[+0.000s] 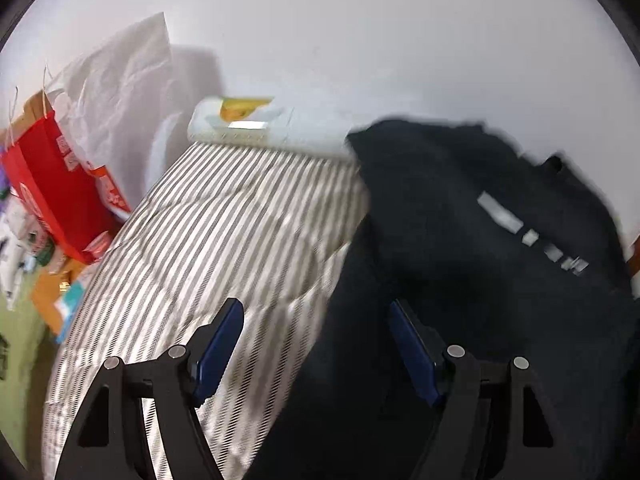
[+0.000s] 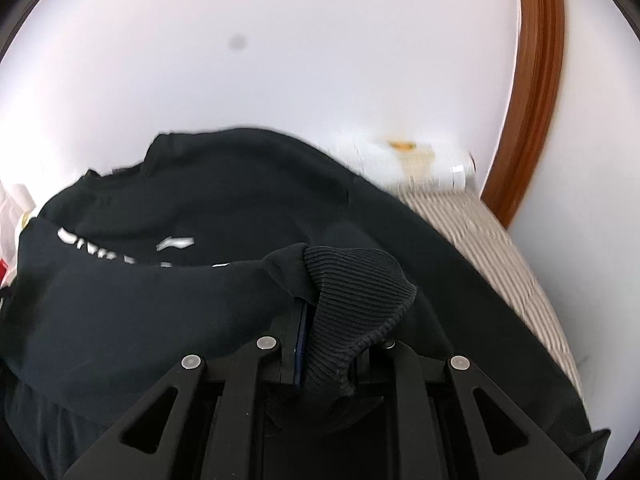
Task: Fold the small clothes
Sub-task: 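Fold the plain sleeve across the sweatshirt body with the right tool and release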
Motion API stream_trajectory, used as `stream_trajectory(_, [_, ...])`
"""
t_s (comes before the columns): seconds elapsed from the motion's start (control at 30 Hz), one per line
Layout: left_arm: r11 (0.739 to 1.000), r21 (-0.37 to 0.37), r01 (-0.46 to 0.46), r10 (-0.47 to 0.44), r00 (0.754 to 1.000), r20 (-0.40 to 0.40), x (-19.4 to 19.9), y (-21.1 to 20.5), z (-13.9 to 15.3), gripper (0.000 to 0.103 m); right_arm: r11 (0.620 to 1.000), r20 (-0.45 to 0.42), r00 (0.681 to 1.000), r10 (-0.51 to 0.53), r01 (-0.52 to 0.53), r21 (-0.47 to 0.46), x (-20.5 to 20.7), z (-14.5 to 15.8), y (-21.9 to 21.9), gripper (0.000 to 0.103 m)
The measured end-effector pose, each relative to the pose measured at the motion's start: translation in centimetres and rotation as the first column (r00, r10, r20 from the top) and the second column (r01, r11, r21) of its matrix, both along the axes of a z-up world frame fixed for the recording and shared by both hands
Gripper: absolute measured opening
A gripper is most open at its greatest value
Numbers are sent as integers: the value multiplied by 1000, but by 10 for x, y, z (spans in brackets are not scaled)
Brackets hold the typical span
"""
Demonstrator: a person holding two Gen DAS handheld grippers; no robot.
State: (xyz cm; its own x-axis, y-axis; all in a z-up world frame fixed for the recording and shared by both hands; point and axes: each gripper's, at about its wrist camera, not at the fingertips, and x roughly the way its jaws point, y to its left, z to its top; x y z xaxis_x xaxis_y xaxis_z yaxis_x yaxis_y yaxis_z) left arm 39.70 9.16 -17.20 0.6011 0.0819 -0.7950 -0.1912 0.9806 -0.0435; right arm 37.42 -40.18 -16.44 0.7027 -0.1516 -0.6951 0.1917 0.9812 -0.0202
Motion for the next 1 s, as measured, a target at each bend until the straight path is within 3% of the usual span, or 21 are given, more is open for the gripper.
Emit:
stream_trajectory(0.07, [1000,26,-12,12,1000,-28,-3,4,-10,75,1000,-49,999,5,-6,-27,9,-8,3,17])
stream_trajectory(0.17, [1000,-1,-24,24,1000,-20,-10,16,-9,75,997,-103,995,4,-12,-76,11,-25,8,22])
stream_trajectory(0.23, [1000,-18,-24,24,999,-22,-15,20,-7,75,994,-98,995,9,-20,-104,5,-25,11,26])
stream_trajectory(0.4, [997,-70,20,-21,1000,-19,-33,26,-6,73,997,-48,999,15,-19,-72,-13,-2,13,43])
stream_trajectory(0.57, [989,-123,77,-77,997,10,-68,30,-3,73,998,-7,1000,24,-25,-65,-36,19,21,45])
stream_trajectory(0.67, [989,-96,117,-116,993,17,-91,25,0,73,998,5,999,33,-33,-59,-45,28,31,46])
stream_trajectory(0.83, [976,-113,184,-184,983,10,-113,21,3,73,997,9,998,58,-58,-42,-59,35,51,46])
stream_trajectory(1.0, [984,-7,176,-176,984,-23,-103,5,-6,73,995,10,996,87,-86,-51,-76,38,68,47])
